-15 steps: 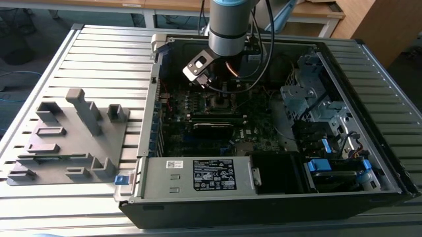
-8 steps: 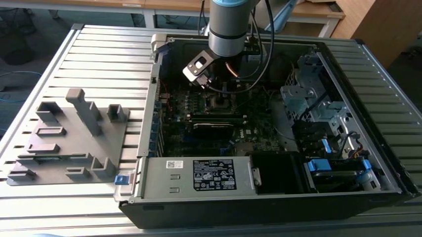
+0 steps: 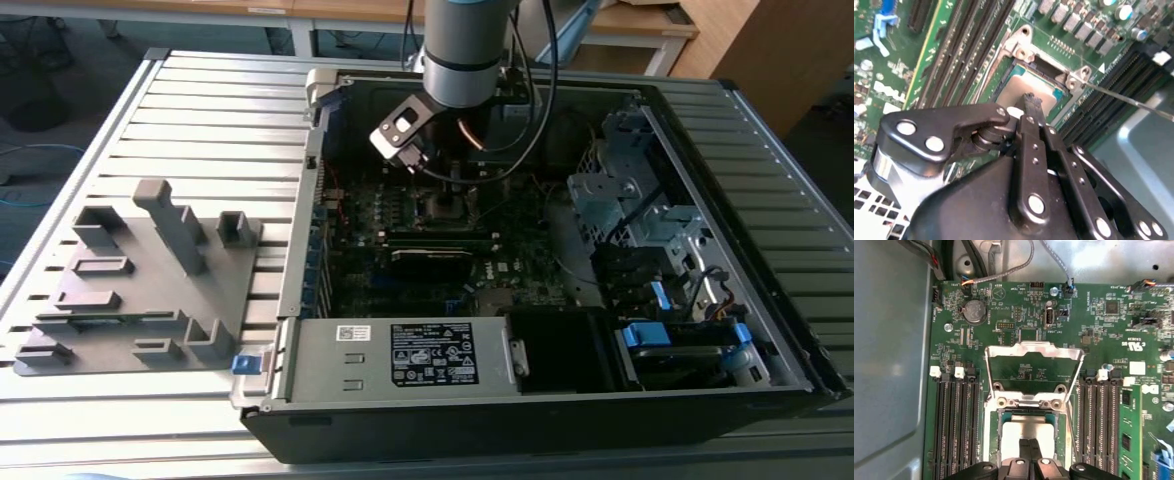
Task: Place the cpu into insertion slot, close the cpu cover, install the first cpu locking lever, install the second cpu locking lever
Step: 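Place the cpu into insertion slot, then close the cpu cover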
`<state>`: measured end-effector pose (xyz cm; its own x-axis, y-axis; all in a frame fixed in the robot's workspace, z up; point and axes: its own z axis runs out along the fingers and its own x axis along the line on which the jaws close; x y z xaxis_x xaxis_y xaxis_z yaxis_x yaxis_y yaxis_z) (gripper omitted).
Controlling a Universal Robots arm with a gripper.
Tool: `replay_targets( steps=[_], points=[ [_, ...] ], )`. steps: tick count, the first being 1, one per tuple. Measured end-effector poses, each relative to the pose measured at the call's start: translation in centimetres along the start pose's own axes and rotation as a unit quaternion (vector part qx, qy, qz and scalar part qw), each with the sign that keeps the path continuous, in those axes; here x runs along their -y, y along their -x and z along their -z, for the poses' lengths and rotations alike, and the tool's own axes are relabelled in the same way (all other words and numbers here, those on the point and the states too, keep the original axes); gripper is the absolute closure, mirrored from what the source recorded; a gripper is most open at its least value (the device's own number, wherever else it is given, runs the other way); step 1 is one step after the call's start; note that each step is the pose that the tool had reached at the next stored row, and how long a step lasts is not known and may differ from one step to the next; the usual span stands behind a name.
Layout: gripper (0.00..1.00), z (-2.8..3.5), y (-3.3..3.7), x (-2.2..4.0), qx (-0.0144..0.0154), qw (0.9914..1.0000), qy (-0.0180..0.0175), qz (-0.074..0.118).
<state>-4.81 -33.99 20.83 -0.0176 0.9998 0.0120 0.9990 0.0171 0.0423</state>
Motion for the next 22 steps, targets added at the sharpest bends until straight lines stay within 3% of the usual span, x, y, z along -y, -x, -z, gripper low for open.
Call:
replay_targets(
  steps=[9, 18, 20, 22],
  points=[
    [0.89, 1.62, -0.01, -0.07, 0.0002, 1.00000, 0.0002, 0.000],
    [0.89, 1.75, -0.01, -0.07, 0.0002, 1.00000, 0.0003, 0.000],
    [0.89, 2.61, -0.02, -0.11, 0.0002, 1.00000, 0.0003, 0.000],
    [0.89, 2.62, -0.02, -0.11, 0.0002, 1.00000, 0.0002, 0.000]
  ],
)
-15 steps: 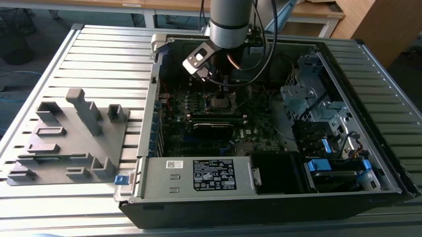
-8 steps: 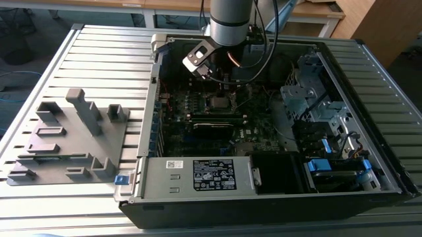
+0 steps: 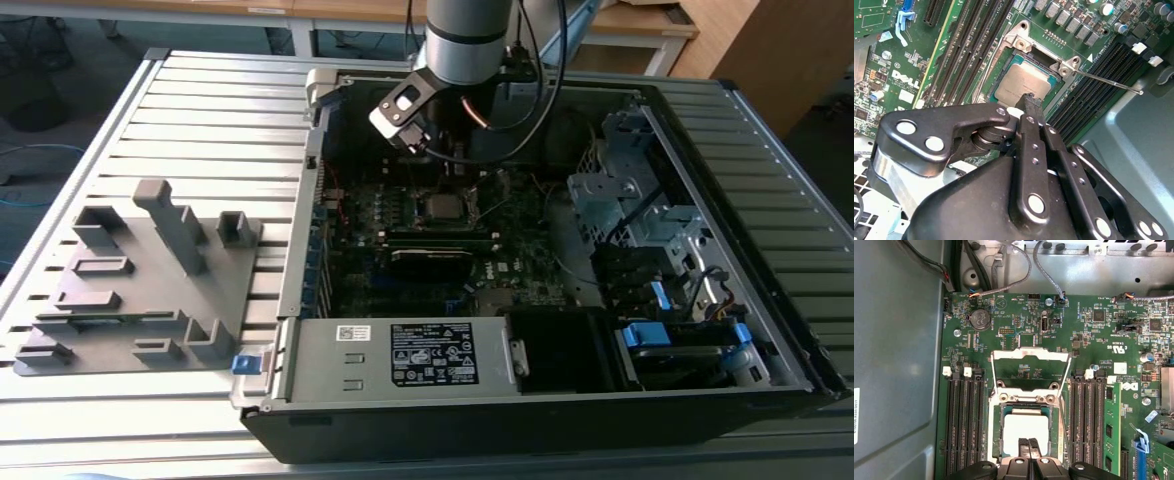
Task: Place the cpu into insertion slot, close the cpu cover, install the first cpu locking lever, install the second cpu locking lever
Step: 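Close the cpu cover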
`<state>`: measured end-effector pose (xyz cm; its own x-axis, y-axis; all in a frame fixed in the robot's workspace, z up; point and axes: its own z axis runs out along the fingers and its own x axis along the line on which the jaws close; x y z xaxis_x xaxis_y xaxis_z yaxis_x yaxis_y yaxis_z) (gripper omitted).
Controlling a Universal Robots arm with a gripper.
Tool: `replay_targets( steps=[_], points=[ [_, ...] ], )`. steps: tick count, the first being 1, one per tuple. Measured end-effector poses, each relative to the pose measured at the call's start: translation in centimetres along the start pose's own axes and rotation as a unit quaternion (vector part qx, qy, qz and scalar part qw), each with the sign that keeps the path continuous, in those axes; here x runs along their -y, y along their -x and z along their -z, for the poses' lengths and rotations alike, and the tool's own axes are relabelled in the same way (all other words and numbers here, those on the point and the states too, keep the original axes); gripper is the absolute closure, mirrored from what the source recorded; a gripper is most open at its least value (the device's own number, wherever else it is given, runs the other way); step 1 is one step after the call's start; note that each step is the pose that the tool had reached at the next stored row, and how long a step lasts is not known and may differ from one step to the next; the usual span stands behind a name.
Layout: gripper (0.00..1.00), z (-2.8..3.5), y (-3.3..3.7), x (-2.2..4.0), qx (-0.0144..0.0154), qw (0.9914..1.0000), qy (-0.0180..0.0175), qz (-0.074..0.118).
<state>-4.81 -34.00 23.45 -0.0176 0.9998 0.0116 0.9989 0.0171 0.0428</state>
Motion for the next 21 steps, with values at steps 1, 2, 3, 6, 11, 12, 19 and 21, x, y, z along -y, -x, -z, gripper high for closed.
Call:
replay_targets(
  steps=[1, 2, 3, 6, 11, 12, 19, 21],
  points=[
    [0.89, 0.00, 0.00, 0.00, 0.0000, 1.00000, 0.0000, 0.000],
    [0.89, 0.01, 0.00, 0.00, 0.0000, 1.00000, 0.0000, 0.000],
    [0.89, 0.36, -0.01, -0.02, 0.0000, 1.00000, 0.0000, 0.000],
    [0.89, 0.73, -0.01, -0.03, 0.0000, 1.00000, 0.0000, 0.000],
    [0.89, 0.82, -0.01, -0.04, -0.0001, 1.00000, 0.0001, 0.000],
    [0.89, 0.82, -0.01, -0.04, -0.0001, 1.00000, 0.0001, 0.000],
    [0.89, 0.96, -0.01, -0.04, 0.0002, 1.00000, -0.0001, 0.000],
    [0.89, 1.03, -0.01, -0.04, 0.0000, 1.00000, 0.0000, 0.000]
  ],
)
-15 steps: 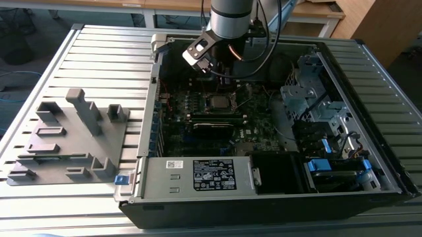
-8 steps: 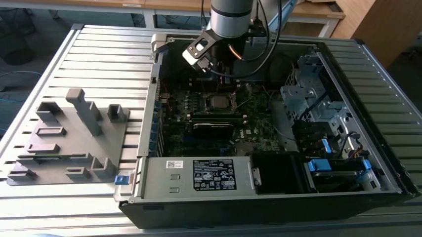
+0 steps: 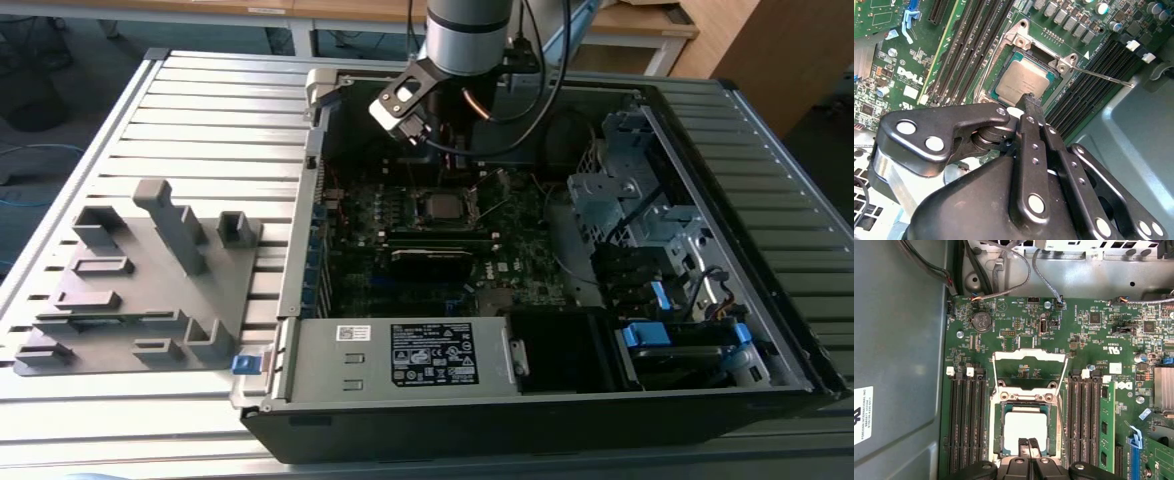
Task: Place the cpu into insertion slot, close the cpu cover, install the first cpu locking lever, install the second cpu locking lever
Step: 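Close the cpu cover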
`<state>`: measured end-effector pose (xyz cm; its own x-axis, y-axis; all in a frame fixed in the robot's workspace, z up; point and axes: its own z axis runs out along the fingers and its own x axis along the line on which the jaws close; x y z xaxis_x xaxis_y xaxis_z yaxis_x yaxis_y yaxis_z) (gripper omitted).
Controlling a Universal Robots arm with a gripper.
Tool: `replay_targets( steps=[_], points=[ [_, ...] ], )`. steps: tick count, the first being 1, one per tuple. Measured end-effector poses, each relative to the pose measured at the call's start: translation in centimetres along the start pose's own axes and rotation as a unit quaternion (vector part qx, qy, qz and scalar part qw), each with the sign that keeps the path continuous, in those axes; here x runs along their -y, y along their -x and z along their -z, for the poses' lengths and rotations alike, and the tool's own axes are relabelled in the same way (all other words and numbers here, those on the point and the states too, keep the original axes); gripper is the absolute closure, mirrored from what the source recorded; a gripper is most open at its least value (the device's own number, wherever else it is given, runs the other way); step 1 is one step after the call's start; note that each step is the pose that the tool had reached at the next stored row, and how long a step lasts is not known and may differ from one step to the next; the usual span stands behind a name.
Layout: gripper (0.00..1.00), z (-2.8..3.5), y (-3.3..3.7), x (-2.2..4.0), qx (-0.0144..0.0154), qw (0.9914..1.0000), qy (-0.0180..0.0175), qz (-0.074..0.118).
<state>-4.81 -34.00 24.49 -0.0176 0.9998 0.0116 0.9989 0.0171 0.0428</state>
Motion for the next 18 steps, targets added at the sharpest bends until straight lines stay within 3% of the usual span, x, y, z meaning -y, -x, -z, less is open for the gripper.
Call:
replay_targets(
  steps=[12, 18],
  points=[
    [0.89, 1.20, -0.01, -0.05, 0.0001, 1.00000, 0.0000, 0.000],
    [0.89, 1.21, -0.01, -0.05, 0.0001, 1.00000, 0.0000, 0.000]
  ],
)
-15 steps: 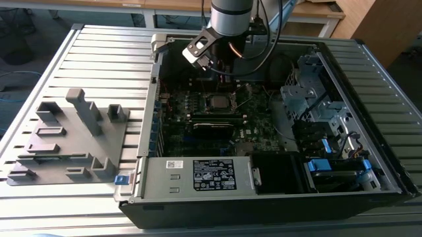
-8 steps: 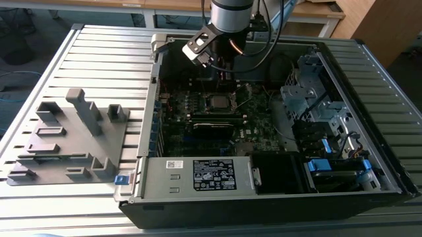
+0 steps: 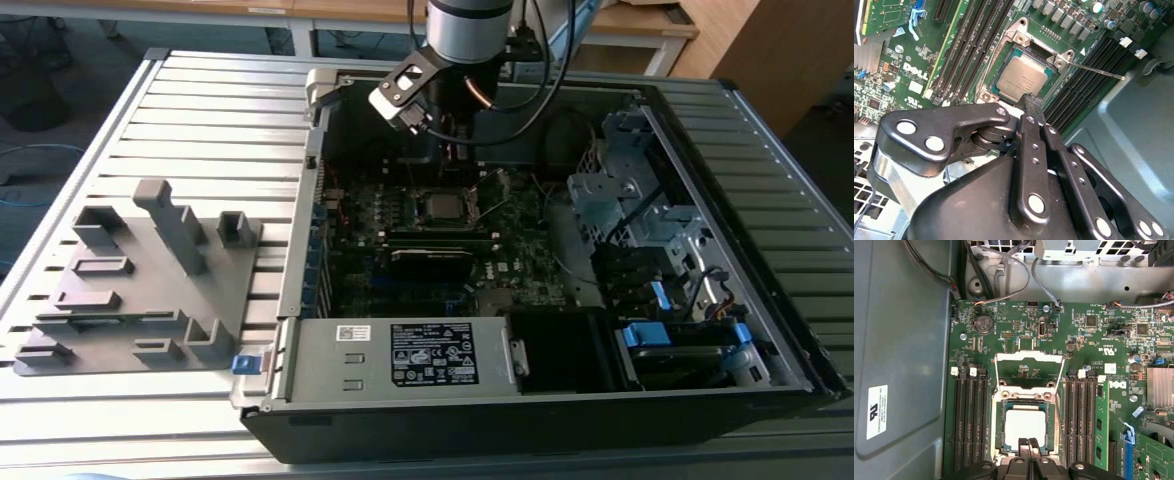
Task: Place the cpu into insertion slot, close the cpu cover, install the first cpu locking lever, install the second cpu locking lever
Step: 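Close the cpu cover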
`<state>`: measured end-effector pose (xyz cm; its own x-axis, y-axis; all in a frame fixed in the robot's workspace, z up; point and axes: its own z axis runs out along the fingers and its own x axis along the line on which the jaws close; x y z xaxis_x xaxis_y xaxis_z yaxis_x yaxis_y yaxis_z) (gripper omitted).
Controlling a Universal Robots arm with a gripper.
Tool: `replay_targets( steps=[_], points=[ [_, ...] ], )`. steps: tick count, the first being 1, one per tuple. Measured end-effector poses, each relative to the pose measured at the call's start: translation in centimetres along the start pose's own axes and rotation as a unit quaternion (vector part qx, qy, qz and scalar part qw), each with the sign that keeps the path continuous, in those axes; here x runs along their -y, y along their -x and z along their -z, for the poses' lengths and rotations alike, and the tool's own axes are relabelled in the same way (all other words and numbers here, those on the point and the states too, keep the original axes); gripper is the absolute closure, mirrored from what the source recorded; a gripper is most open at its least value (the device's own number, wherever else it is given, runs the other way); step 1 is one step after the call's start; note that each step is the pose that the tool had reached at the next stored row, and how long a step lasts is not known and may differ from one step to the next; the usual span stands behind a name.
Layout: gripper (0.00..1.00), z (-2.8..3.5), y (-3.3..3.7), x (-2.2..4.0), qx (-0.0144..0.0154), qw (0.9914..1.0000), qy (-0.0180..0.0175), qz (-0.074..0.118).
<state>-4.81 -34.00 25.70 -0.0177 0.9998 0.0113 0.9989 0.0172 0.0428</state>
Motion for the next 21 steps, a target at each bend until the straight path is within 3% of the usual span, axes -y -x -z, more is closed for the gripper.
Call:
replay_targets(
  steps=[21],
  points=[
    [0.89, 0.19, 0.00, -0.10, 0.0000, 1.00000, 0.0000, 0.000]
  ],
)
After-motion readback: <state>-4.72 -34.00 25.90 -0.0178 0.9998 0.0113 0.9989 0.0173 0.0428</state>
